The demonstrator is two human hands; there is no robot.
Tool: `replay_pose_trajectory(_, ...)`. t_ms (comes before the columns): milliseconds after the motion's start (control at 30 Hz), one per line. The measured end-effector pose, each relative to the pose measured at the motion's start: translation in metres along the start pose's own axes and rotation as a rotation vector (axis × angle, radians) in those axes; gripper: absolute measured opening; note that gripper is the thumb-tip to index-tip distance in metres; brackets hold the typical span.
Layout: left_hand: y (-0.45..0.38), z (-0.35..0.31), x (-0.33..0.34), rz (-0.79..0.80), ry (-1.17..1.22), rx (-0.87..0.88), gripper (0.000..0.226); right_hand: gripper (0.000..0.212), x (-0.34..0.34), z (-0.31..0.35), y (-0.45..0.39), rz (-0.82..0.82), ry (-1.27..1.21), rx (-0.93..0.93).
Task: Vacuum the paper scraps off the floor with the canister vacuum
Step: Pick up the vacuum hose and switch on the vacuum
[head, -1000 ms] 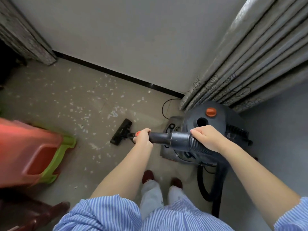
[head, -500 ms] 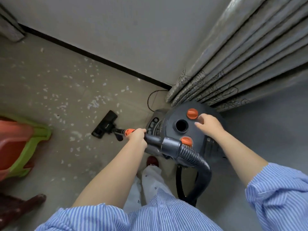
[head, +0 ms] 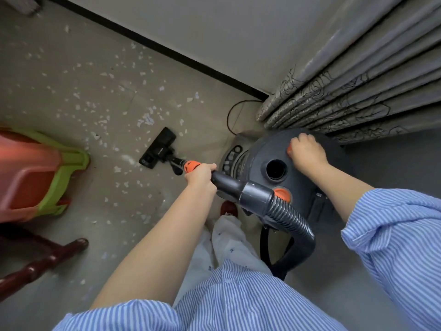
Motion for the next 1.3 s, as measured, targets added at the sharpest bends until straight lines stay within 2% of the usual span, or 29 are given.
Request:
replay_pose_trajectory(200, -0.003, 0.006, -0.011, -0.066, 0.104, -0.038, 0.068, 0.031, 0.002, 0.0, -0.002, 0.042, -0.028, -0.003)
replay_pose_trajectory(333, -0.001, 0.011, -0.014, -0.058, 0.115, -0.052, 0.065, 0.032, 0.001, 0.001, -0.003, 0.051, -0.03, -0.007)
replay_pose_trajectory(533, 0.002, 0.011, -0.009, -0.02, 0.048, -0.078, 0.068, 0.032, 0.002, -0.002, -0.004, 0.055, -0.092, 0.029)
replay_pose_trajectory(700, 0.004, 0.004, 0.002, 0.025, -0.058, -0.111, 0.063, 0.033, 0.003, -0.006, 0.0, 0.049, -0.217, 0.167)
replay_pose_trajectory(767, 0.009, 0.004, 0.006, 0.058, -0.1, -0.126, 0.052, 0.038, -0.002, -0.006, 0.004, 0.054, -0.216, 0.202)
replay_pose_trajectory(800, 0.014, 0.003, 0.009, 0.08, -0.094, -0.124, 0.038, 0.041, -0.009, -0.006, 0.008, 0.034, -0.233, 0.213)
replay_pose_trajectory(900, 0.028, 0.009, 0.014, 0.165, 0.024, -0.159, 0.008, 0.036, -0.037, 0.009, 0.028, -0.036, -0.372, 0.103)
replay_pose_trajectory(933, 0.029, 0.011, 0.016, 0.198, 0.055, -0.173, 0.007, 0.033, -0.039, 0.02, 0.038, 0.016, -0.47, 0.028)
replay_pose_trajectory(1000, 0.024, 0.012, 0.018, 0.242, 0.061, -0.191, 0.006, 0.032, -0.032, 0.054, 0.072, 0.244, -0.602, -0.147)
replay_pose_trajectory(1067, 0.021, 0.015, 0.015, 0.245, 0.042, -0.207, 0.018, 0.038, -0.015, 0.086, 0.102, 0.441, -0.539, -0.3)
replay_pose_trajectory(1100, 0.02, 0.014, 0.014, 0.238, 0.037, -0.205, 0.023, 0.042, -0.01, 0.095, 0.107, 0.463, -0.478, -0.334)
replay_pose_trajectory(1200, 0.021, 0.02, 0.015, 0.26, 0.06, -0.225, 0.02, 0.041, 0.01, 0.104, 0.106, 0.483, -0.389, -0.251)
replay_pose_trajectory(1300, 0.008, 0.023, 0.011, 0.252, 0.07, -0.214, 0.012, 0.036, 0.024, 0.112, 0.104, 0.577, -0.34, -0.196)
Point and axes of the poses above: each hand's wrist, its own y-axis away from the middle knuckle, its own x-axis out of the palm, z = x × y, the point moved 10 cm from there along -y, towards the middle knuckle, and after that the axes turned 2 degrees about z, right-handed, at the moved point
